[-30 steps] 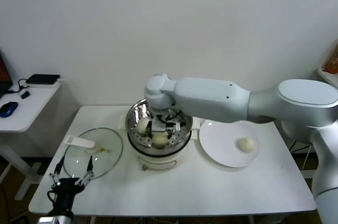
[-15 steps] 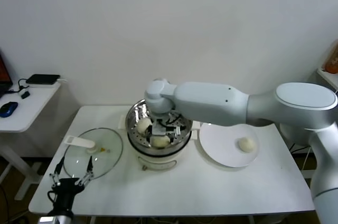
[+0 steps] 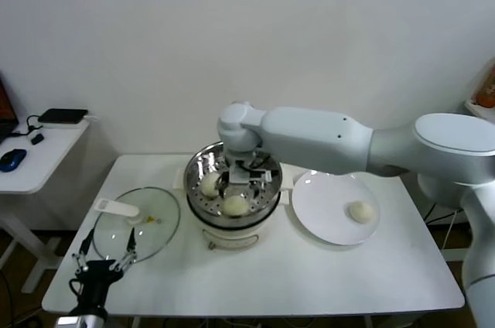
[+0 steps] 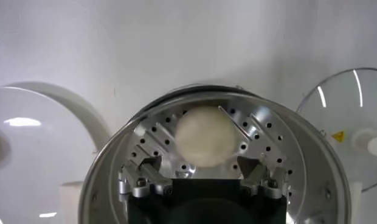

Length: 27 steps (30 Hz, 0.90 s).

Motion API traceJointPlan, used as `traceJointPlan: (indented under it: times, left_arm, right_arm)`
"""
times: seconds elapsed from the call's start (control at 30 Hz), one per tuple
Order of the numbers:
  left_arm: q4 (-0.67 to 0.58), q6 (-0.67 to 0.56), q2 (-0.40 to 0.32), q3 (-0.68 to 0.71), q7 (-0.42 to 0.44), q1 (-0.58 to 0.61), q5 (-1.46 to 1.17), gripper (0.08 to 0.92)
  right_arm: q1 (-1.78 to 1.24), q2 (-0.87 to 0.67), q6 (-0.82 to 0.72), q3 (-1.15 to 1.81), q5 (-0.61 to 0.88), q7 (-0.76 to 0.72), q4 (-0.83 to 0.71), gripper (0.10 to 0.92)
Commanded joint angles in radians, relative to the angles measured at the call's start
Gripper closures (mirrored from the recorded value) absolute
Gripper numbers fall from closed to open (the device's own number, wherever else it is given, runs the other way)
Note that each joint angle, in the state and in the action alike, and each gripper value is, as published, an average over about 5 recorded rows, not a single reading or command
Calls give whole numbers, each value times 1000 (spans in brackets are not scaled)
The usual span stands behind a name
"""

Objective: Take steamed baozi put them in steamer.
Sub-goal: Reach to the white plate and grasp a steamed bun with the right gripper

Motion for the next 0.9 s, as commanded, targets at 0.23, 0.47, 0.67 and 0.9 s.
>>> traceJointPlan:
  times: [0.23,0.47,0.67,0.9]
  left_arm:
    - [-11,7,1,12,0,-8,7,177]
    - [-15,12,7,23,4,-18,10,177]
    - [-10,7,13,35,7,-22,9,177]
    - [-17,2,18,44,11,-18,6,177]
  right_arm:
    - [232,-213,-109,-57,230,3,-15,203]
    - [297,-412,-331,-185,435,22,-45,203]
    - [253,-561,-484,-221,526,42,-88,203]
    - [111,-666,-603,-183,513,63,-135,203]
